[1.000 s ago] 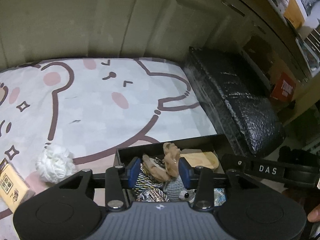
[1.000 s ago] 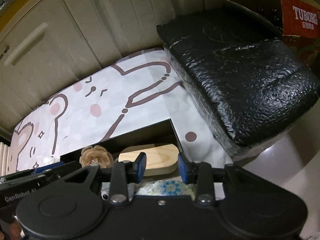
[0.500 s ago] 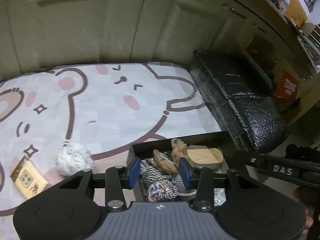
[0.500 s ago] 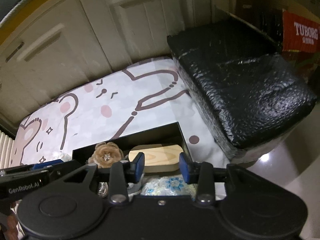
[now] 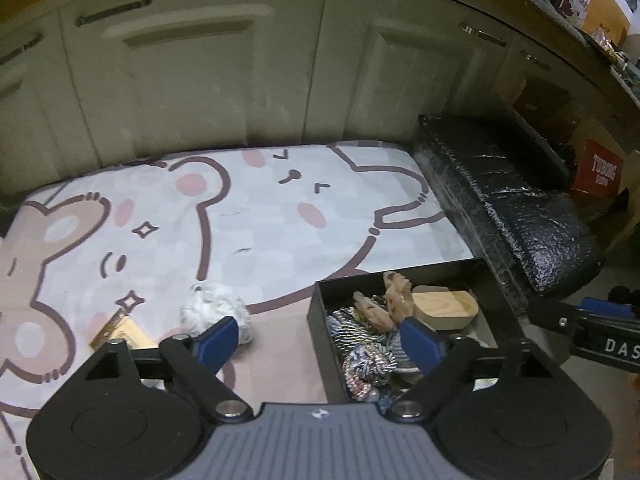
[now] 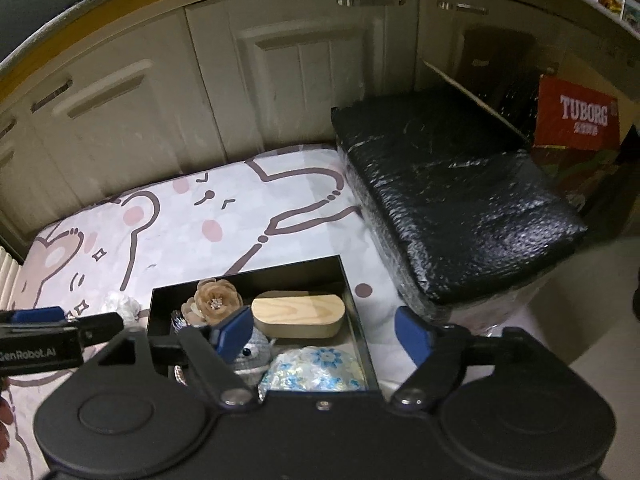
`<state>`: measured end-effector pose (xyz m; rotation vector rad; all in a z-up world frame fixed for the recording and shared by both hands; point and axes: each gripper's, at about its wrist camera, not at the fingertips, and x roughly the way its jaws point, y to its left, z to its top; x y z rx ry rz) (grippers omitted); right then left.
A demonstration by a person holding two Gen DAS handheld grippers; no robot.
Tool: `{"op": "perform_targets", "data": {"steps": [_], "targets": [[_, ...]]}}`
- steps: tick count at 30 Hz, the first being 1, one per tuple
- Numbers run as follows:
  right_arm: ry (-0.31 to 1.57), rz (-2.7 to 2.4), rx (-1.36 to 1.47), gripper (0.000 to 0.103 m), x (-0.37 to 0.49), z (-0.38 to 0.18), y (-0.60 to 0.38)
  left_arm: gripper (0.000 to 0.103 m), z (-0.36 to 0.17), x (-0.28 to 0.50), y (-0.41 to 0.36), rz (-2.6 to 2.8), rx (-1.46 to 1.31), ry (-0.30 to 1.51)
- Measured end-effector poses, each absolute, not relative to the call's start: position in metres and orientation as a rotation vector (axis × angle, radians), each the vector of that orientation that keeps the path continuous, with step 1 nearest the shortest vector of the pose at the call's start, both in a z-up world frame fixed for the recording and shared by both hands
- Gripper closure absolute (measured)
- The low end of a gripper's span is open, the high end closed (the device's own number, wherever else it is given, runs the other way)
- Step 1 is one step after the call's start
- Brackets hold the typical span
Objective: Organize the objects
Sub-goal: 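Open the right tool and left tool, releasing board and scrunchie into the box, then withdraw both tools from the box toward the yarn ball and tissue packet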
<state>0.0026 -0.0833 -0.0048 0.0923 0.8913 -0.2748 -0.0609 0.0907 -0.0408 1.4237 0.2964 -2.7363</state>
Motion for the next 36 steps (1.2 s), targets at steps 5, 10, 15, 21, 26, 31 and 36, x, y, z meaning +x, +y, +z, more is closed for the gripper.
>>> {"op": "perform_targets", "data": {"steps": [5,10,15,21,26,31,36], "targets": [[0.898,-0.287,0.048,0.017,-0.005,-0.002,-0.077,0.005,-0.037,-0.052,0.087,-2.726,1.418,0.269],[0.897,-0.308,0.036,0.007,-0.011,0.002,-0.075,0.0,-0.034,-0.045,0.084,-2.726,1.426,0.236],[0.894,-0.317,0.04,0.0,-0.017,0.004,-0.073,0.0,-0.031,-0.038,0.081,-2.735,1.435,0.209],[0.897,-0.337,0.028,0.0,-0.022,0.006,-0.071,0.0,-0.028,-0.031,0.079,-2.73,1.437,0.208],[0.89,-0.354,0.027,0.0,-0.027,0.009,-0.071,0.0,-0.026,-0.026,0.078,-2.729,1.447,0.204],[0.89,-0.362,0.028,0.0,-0.033,0.013,-0.071,0.0,-0.025,-0.021,0.078,-2.724,1.445,0.205],[0.887,-0.371,0.038,0.0,-0.037,0.015,-0.072,0.0,-0.025,-0.016,0.08,-2.747,1.456,0.182]]}}
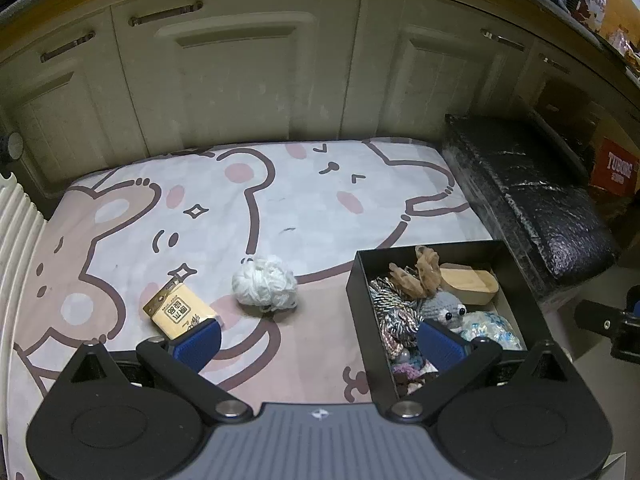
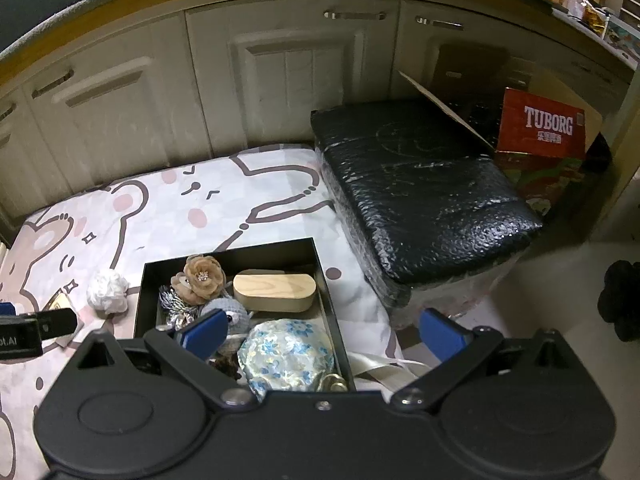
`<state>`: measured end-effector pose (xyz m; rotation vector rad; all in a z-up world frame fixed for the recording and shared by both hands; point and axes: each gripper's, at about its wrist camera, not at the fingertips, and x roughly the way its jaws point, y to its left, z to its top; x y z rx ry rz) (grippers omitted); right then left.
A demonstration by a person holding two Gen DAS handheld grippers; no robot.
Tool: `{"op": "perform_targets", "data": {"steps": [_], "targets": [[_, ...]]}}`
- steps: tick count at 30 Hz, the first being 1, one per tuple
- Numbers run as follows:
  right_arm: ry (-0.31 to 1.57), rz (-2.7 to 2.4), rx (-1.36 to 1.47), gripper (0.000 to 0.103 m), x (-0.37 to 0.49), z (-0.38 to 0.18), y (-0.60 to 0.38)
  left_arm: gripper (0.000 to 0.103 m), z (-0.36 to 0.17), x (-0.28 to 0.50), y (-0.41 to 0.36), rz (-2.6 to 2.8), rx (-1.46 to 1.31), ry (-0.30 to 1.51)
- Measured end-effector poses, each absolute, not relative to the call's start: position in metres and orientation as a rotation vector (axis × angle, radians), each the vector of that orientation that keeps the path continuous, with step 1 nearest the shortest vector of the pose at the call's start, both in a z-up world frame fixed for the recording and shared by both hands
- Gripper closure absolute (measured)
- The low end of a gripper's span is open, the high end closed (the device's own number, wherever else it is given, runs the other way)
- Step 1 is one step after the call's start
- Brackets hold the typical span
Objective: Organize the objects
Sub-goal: 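Withdraw both tools from the box toward the yarn ball and tissue packet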
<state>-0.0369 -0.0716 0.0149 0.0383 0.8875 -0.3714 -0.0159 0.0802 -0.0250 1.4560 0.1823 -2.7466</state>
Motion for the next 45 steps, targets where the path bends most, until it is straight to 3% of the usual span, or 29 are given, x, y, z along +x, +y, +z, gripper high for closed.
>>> {"op": "perform_targets", "data": {"steps": [45], "targets": [[0.851,-0.237,0.005,0.0,0.059,-0.007,0.055,0.0,-0.026,-0.007,-0.062,-2.702,1.321,0.237]]}}
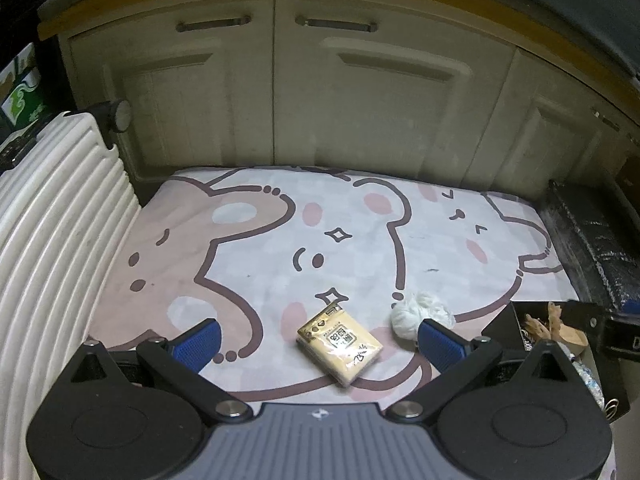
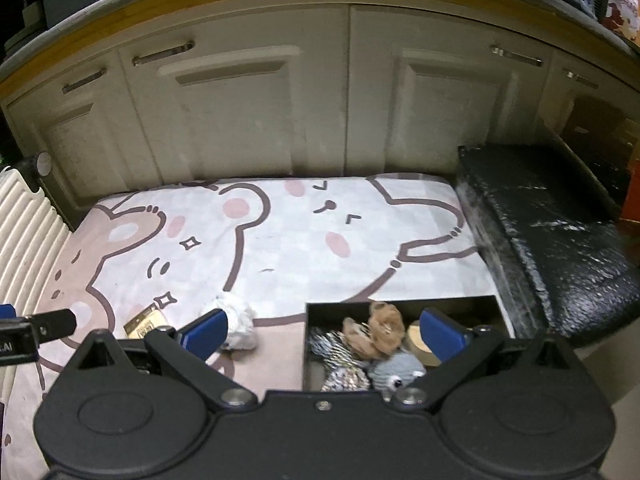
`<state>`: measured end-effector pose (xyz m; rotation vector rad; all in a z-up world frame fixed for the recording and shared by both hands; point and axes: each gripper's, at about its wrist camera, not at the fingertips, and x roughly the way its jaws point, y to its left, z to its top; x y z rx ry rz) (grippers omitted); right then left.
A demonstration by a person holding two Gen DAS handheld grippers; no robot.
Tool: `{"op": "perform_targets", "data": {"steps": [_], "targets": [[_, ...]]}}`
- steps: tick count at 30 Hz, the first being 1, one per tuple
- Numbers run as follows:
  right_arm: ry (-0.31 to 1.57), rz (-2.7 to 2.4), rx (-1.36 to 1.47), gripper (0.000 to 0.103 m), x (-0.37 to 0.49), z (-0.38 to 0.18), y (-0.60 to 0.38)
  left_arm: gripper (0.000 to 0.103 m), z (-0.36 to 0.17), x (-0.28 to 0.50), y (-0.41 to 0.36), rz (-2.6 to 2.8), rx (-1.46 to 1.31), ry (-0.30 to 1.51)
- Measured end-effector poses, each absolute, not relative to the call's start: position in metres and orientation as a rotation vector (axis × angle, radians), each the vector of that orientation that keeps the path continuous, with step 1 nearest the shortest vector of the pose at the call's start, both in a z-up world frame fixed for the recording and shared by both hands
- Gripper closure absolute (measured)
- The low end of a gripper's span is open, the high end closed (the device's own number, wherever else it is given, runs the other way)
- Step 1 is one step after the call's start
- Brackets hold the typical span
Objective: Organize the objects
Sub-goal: 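Withdraw both tools from the box toward the yarn ball and tissue packet, then close the right tool on the white yarn ball while the left tool approaches the gold tissue packet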
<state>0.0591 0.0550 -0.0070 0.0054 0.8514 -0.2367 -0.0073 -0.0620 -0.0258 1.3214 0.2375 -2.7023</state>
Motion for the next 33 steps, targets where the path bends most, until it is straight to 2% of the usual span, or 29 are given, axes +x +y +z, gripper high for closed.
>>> {"op": "perform_targets", "data": {"steps": [12,15,23,33], "targets": [[0.839,-0.224,0.124,0.0,0.097,-0.026,0.064,0.0,-0.054,-0.031,-0.06,-2.818,1.358,0.083],[0.845,-0.218,0.151,0.008,0.108,-0.035,0.066,0.0,-0.061,-0.037,-0.06,-2.854,1.364,0.053],[0.906,-0.156,0.178,0.016,0.138,-0.066,0.079,0.0,-0.082,-0.047,-0.061,-2.929,1.43,-0.018],[0.983,-0.122,0.176,0.017,0.161,-0.1,0.091,0.0,-0.114,-0.055,-0.048,-3.023,1.572,-0.202]]}}
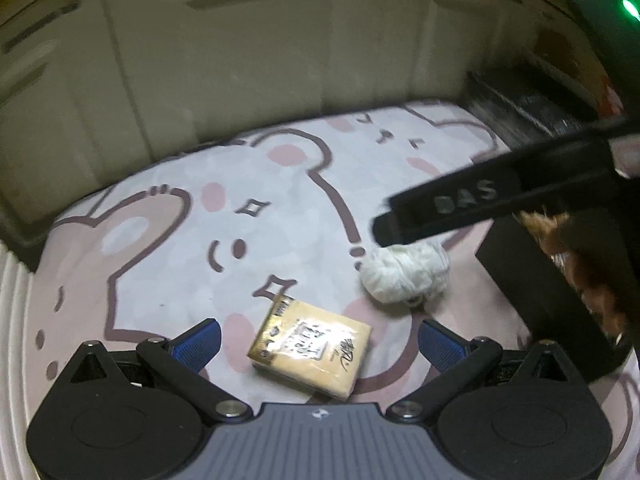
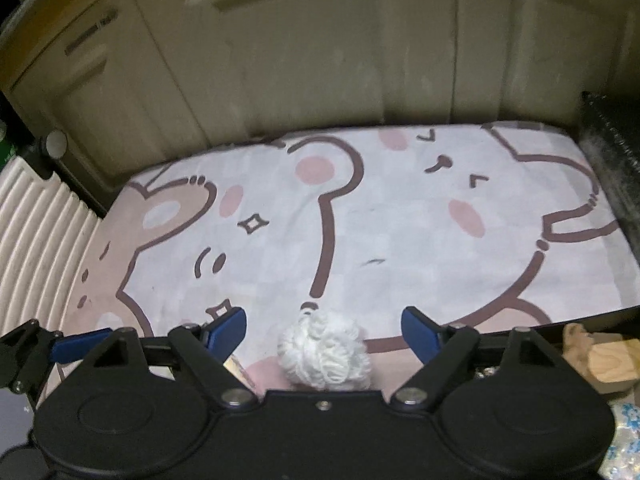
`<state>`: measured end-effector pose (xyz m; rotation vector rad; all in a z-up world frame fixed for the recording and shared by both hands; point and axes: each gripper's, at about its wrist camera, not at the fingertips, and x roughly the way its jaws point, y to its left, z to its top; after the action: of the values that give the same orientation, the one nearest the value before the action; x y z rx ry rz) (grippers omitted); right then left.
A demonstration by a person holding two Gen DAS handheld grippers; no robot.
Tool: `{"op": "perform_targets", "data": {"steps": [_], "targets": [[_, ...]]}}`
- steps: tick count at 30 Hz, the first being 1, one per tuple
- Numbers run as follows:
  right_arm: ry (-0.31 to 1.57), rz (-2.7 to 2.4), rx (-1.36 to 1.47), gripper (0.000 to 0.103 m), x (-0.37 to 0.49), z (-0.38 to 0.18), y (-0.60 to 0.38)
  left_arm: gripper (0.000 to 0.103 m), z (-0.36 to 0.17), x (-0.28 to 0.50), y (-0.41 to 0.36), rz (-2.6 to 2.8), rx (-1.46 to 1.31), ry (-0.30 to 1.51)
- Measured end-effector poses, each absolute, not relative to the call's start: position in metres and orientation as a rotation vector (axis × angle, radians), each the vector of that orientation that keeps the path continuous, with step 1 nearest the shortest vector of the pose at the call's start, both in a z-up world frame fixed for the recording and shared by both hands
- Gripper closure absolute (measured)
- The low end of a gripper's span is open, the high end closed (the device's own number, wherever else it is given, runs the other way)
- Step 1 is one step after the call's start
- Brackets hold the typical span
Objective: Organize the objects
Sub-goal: 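Close the right tool on the white yarn ball while the left tool approaches the gold tissue packet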
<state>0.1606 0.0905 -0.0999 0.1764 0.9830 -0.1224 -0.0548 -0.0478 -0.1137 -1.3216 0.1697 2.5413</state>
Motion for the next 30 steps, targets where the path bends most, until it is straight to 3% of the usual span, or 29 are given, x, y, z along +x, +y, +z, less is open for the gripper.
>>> {"op": "perform_targets", "data": {"steps": [13,15,19,24,30], "targets": [[1.112,-0.153,0.076,0.011,0.18,-0.142,0.11,0.0,-0.14,-0.059,-0.037,2.407,-1.274,0.342],[1.137,-0.155,0.055,0.014,0.181,-0.146,0.111,0.0,-0.143,-0.06,-0.036,2.398,-1.277,0.353],[1.182,-0.154,0.036,0.042,0.183,-0.151,0.109,0.0,-0.149,-0.064,-0.035,2.381,-1.301,0.351],[1.173,-0.145,0.05,0.047,0.183,-0.145,0.11,0.0,-0.15,-0.063,-0.036,2.328,-1.321,0.313],[1.159,-0.131,0.045,0.048,0.182,-0.139,0.115,0.0,-0.141,-0.061,-0.043,2.221,-1.333,0.089]]}}
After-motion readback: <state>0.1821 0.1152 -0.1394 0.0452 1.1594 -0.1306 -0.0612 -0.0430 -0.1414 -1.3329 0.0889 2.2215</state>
